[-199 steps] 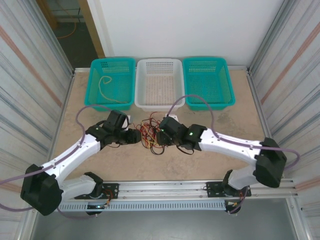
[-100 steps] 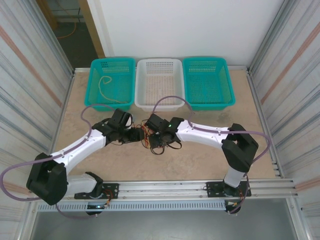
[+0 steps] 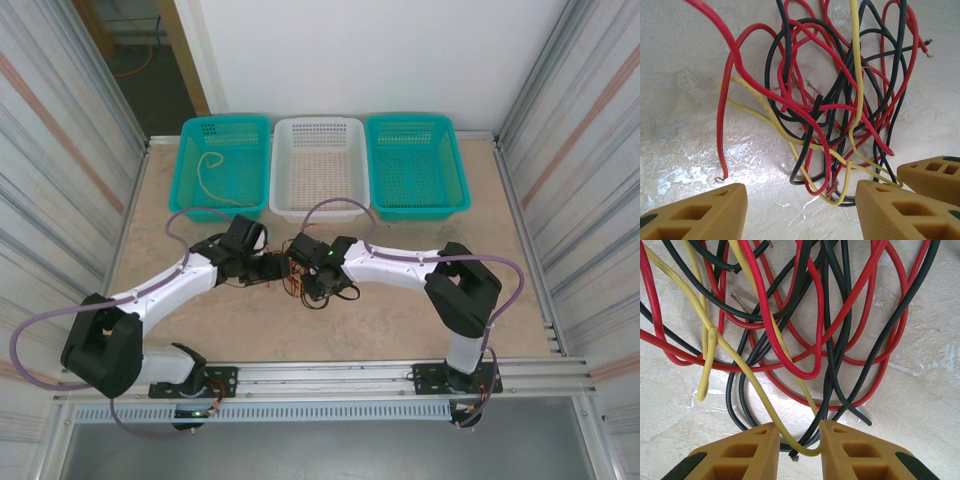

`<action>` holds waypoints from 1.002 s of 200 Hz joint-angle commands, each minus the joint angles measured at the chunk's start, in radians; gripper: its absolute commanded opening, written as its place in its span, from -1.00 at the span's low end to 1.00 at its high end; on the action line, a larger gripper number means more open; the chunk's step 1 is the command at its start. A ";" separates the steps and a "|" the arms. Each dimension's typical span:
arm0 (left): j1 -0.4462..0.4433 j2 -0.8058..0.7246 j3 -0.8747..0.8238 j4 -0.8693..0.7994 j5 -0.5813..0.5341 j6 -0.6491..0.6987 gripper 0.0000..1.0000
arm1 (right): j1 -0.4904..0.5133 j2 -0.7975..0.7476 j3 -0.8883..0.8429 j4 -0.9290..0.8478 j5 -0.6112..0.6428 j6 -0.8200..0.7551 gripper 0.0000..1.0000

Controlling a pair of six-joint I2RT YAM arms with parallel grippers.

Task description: Untangle the cables

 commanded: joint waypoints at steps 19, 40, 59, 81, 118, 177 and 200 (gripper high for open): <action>0.009 0.019 0.023 0.002 0.001 -0.006 0.20 | 0.005 0.003 0.046 -0.026 0.016 -0.019 -0.33; 0.011 0.021 0.023 0.002 0.001 -0.005 0.20 | 0.008 0.004 0.067 -0.038 0.033 -0.026 -0.11; 0.014 0.022 0.021 0.005 0.003 -0.004 0.20 | 0.003 0.032 0.098 -0.057 0.045 -0.045 -0.15; 0.018 0.024 0.018 0.007 0.005 -0.004 0.19 | -0.002 0.069 0.125 -0.070 0.046 -0.067 -0.31; 0.030 0.024 0.011 0.010 0.011 0.000 0.19 | -0.002 0.098 0.140 -0.061 0.025 -0.092 -0.34; 0.037 0.038 0.006 0.016 0.020 -0.003 0.16 | 0.006 0.133 0.194 -0.086 0.032 -0.116 -0.25; 0.040 0.041 0.002 0.019 0.021 -0.003 0.16 | 0.026 0.119 0.202 -0.103 0.053 -0.116 -0.20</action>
